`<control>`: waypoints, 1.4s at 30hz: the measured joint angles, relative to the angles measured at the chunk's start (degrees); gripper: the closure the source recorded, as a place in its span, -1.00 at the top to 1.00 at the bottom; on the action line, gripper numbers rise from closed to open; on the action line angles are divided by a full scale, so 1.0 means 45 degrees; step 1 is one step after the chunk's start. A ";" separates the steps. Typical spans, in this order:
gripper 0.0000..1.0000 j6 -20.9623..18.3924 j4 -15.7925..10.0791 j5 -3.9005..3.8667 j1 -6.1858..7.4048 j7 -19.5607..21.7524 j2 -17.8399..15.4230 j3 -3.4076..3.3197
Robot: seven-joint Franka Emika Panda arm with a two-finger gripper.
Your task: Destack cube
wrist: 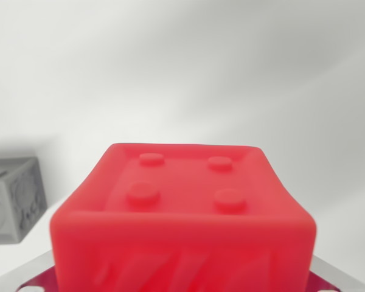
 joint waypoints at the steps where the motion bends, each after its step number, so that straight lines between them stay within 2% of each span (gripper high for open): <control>1: -1.00 0.0012 -0.0013 0.0002 -0.0017 -0.0020 -0.0003 -0.0008; 42: -1.00 0.0764 -0.0863 0.0179 -0.1332 -0.1709 -0.0089 -0.0639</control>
